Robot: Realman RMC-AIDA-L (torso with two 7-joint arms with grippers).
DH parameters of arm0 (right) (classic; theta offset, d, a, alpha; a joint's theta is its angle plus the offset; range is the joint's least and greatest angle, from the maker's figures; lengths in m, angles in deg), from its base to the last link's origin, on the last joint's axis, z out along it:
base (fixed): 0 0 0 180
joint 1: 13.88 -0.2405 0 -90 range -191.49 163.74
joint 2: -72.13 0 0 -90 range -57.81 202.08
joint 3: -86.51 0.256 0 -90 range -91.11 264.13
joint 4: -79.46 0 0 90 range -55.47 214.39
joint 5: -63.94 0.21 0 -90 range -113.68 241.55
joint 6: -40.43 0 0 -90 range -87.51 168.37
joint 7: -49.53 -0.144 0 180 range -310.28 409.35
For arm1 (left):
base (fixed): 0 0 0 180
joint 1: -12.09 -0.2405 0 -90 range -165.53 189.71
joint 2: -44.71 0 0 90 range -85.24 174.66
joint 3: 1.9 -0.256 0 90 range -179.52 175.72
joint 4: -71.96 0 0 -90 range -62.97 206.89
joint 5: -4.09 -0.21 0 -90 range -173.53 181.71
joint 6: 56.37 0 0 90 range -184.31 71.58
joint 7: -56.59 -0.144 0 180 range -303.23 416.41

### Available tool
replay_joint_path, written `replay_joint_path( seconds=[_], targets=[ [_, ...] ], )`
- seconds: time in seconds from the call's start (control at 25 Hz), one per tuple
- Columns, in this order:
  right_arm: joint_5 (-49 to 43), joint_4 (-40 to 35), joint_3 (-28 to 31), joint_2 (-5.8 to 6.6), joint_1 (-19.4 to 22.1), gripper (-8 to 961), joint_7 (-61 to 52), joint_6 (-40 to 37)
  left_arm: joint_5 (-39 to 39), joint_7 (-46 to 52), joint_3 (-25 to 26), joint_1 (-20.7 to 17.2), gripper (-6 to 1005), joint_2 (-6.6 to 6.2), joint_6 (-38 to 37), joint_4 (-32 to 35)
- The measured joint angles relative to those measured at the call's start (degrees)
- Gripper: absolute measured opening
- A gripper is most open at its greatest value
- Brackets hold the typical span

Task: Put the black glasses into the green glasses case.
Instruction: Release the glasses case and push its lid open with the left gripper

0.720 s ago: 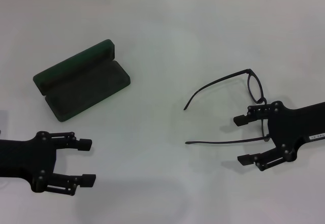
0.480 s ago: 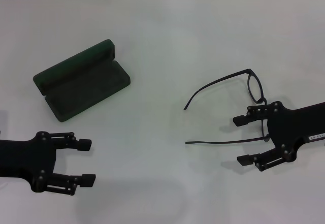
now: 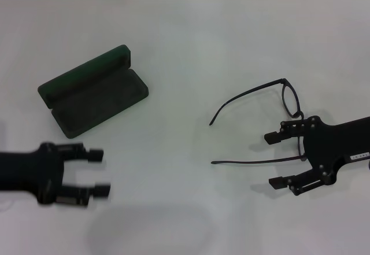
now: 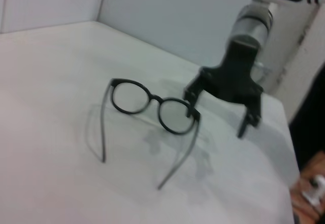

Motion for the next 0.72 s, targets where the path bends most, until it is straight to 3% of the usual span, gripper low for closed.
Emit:
replay_joint_path(
  seconds=[0.2,0.44,0.56,0.72],
  targets=[
    [0.0,0.0,0.0,-0.1,0.1,860,0.0,0.0,-0.5,11.1,3.9,2.5,852,0.1,0.1,1.2],
    [0.0,0.0,-0.1,-0.09,0.0,859,0.0,-0.2,-6.2,25.6,3.7,4.7,849,1.15,4.6,15.2],
    [0.0,0.0,-0.2,-0.08,0.1,859,-0.3,-0.3,-11.9,32.8,3.3,9.0,850,1.28,4.7,22.1],
    [-0.1,-0.4,-0.5,-0.2,0.0,859,-0.7,-0.4,-19.7,38.7,2.0,15.8,851,0.47,4.6,27.4]
  ],
)
